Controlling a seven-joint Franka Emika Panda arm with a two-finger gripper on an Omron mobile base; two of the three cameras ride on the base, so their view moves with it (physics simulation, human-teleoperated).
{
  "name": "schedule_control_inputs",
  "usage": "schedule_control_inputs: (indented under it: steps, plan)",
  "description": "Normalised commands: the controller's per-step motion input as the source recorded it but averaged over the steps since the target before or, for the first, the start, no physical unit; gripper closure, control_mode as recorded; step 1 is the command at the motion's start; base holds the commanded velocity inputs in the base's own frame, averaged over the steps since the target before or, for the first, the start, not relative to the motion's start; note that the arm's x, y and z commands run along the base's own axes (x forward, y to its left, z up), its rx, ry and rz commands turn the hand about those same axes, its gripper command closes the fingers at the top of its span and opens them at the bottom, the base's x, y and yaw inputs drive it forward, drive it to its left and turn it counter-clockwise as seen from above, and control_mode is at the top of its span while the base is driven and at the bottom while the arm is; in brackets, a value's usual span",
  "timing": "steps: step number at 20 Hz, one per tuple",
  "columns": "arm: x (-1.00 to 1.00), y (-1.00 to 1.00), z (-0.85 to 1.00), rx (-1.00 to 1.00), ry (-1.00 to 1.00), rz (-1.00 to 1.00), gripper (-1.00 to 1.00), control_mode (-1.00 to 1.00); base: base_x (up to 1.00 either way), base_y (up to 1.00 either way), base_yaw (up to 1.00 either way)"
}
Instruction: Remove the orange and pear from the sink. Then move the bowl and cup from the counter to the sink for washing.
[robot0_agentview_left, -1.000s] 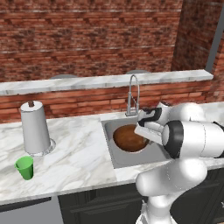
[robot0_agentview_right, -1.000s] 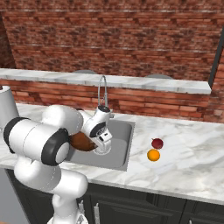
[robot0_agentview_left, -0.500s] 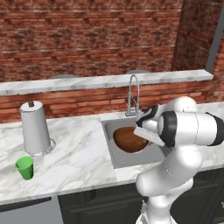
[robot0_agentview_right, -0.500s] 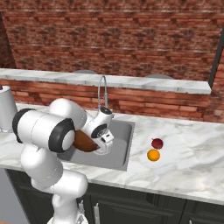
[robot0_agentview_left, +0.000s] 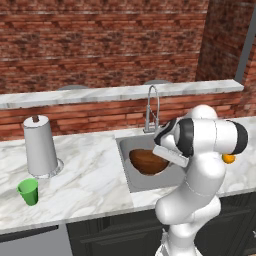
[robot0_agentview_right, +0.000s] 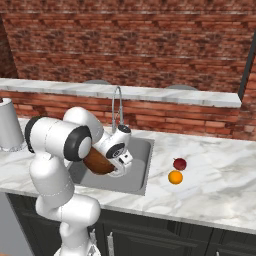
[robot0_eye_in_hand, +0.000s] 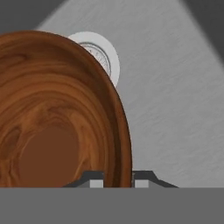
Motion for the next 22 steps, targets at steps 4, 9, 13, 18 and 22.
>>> schedule_control_inputs:
  steps: [4,9,13,18,22]
  plan:
    - [0.16,0.00,-0.13,0.00,-0.06,0.00,1.00,-1.00,0.00,0.00,0.00]
    - [0.12,-0.06,-0.06,-0.01,-0.09,0.00,1.00,-1.00,0.00,0.00,0.00]
    - [0.09,-0.06,-0.03,0.00,-0.10,0.00,1.00,-1.00,0.00,0.00,0.00]
    - [0.07,-0.04,-0.07,-0.01,-0.10,0.00,1.00,-1.00,0.00,0.00,0.00]
    - [0.05,0.00,-0.16,-0.04,-0.08,0.00,1.00,-1.00,0.00,0.00,0.00]
